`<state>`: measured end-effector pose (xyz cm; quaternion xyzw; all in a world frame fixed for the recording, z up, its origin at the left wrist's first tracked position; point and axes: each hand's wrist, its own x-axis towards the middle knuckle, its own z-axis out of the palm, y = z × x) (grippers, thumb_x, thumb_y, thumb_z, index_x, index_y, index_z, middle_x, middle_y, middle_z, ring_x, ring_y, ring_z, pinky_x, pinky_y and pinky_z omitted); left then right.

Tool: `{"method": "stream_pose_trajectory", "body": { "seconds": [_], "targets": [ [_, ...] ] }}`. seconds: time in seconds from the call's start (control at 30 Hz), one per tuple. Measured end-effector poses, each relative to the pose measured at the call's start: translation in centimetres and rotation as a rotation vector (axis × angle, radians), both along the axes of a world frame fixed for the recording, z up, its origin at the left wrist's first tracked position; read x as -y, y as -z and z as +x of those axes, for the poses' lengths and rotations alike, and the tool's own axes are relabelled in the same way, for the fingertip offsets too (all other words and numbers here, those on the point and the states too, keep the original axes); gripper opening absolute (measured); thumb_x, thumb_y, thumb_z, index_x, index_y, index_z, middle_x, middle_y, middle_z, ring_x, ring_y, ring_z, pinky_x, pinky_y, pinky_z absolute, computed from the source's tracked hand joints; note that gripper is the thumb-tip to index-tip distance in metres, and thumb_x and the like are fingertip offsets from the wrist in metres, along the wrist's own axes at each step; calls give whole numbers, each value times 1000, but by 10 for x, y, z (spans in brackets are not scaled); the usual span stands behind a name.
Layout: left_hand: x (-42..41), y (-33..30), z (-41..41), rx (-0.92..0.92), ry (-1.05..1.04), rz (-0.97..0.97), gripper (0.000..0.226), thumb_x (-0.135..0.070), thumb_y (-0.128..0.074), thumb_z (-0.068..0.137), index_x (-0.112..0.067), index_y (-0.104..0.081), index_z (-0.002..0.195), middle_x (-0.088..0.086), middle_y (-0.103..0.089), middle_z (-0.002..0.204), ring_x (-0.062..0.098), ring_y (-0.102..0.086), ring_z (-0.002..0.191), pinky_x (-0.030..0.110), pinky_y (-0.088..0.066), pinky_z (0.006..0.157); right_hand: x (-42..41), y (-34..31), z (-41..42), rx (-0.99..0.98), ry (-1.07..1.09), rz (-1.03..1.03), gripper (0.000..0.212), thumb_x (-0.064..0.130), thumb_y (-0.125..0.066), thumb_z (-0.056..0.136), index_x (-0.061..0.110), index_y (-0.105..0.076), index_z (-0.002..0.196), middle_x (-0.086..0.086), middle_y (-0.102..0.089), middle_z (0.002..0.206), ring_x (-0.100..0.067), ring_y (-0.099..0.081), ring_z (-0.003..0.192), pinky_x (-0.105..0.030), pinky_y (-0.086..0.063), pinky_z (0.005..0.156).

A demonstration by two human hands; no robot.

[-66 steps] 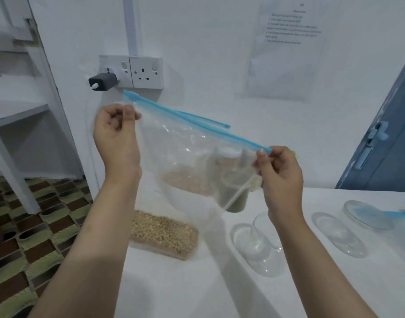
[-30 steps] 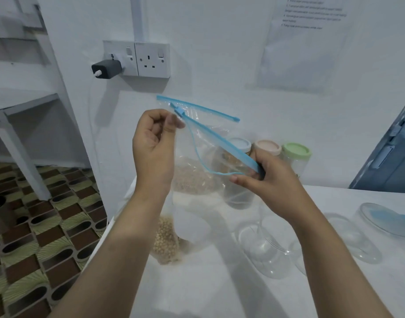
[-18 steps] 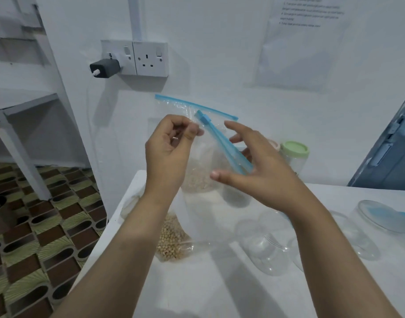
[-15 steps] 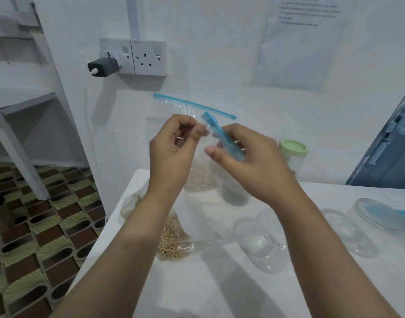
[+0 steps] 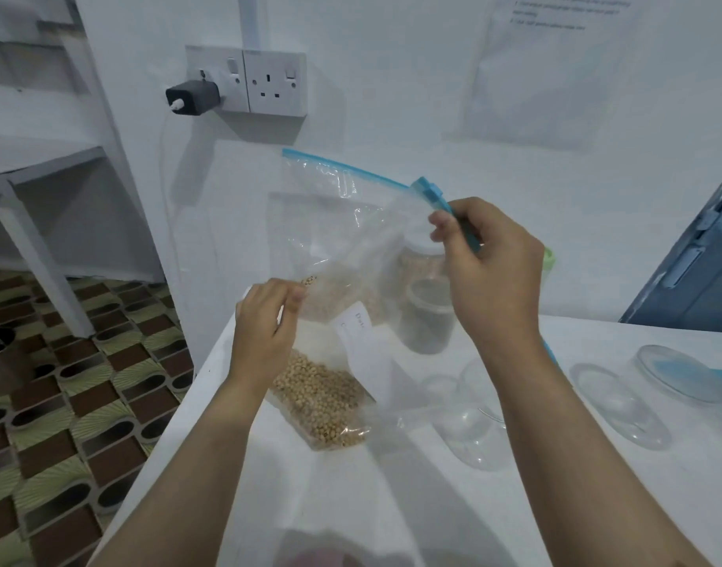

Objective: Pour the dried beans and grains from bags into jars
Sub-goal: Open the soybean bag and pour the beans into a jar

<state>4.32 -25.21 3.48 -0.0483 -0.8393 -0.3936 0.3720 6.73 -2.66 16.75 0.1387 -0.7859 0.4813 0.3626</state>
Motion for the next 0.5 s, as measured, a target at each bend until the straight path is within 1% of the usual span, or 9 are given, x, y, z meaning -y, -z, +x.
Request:
{"method": "stream_pose_trajectory", "body": {
  "seconds": [0.1,0.13,0.17,0.23,0.27,0.33,0.37,0.43,0.5],
  "targets": [
    [8,30,5,54,-33,31,43,-51,-35,100,-23,-66,93,-13,-64,95,16,-54,95,54,-45,84,0,5,-1,-24,7,-42,17,23,-59,97,15,-66,84,7,-66,73,-7,-55,69,-33,-46,71],
    [7,36,6,77,-38,34,40,-50,-37,100,-24,-66,91,-14,-64,93,16,-54,94,54,-45,84,0,6,-1,-29,5,-46,17,22,-59,97,15,-66,84,7,-66,74,-7,-55,68,-32,-46,70],
    [4,41,6,100,-38,34,33,-44,-40,99,-24,-64,88,-15,-63,90,16,-53,93,54,-45,84,1,7,0,-32,1,-50,17,22,-59,97,15,-66,84,7,-66,74,-6,-54,68,-30,-45,68],
    [-1,45,4,132,-49,43,19,-23,-43,94,-24,-59,84,-15,-59,85,16,-52,89,53,-44,85,1,9,0,-37,-3,-56,16,22,-60,97,16,-67,85,8,-65,74,-4,-52,66,-25,-42,65],
    [-3,46,3,142,-64,65,19,-15,-41,91,-24,-56,84,-16,-56,83,17,-52,88,53,-44,85,1,10,1,-38,-5,-58,16,22,-60,98,16,-67,84,8,-65,73,-3,-52,66,-23,-41,65],
    [-2,43,0,145,-111,139,21,-8,-37,93,-22,-52,86,-13,-52,82,21,-52,87,52,-45,85,-1,10,0,-42,-6,-62,16,22,-60,98,16,-67,84,10,-65,73,-1,-51,65,-20,-39,65],
    [0,40,-2,139,-121,175,21,-6,-36,96,-19,-51,88,-9,-52,84,24,-53,88,47,-44,84,-2,11,0,-44,0,-62,16,22,-61,98,16,-67,84,11,-65,72,-1,-51,65,-19,-39,65],
    [5,28,-6,121,-109,216,21,1,-37,99,-13,-50,90,0,-52,87,25,-52,88,31,-38,78,-7,12,-2,-47,25,-66,16,22,-60,98,15,-67,85,13,-65,72,0,-52,65,-18,-38,65],
    [7,9,-10,64,-93,219,22,5,-37,99,-11,-49,91,6,-52,89,22,-50,87,24,-33,73,-13,13,-4,-34,46,-104,16,22,-59,98,13,-68,88,12,-66,75,-1,-55,69,-15,-39,65]
  ]
}}
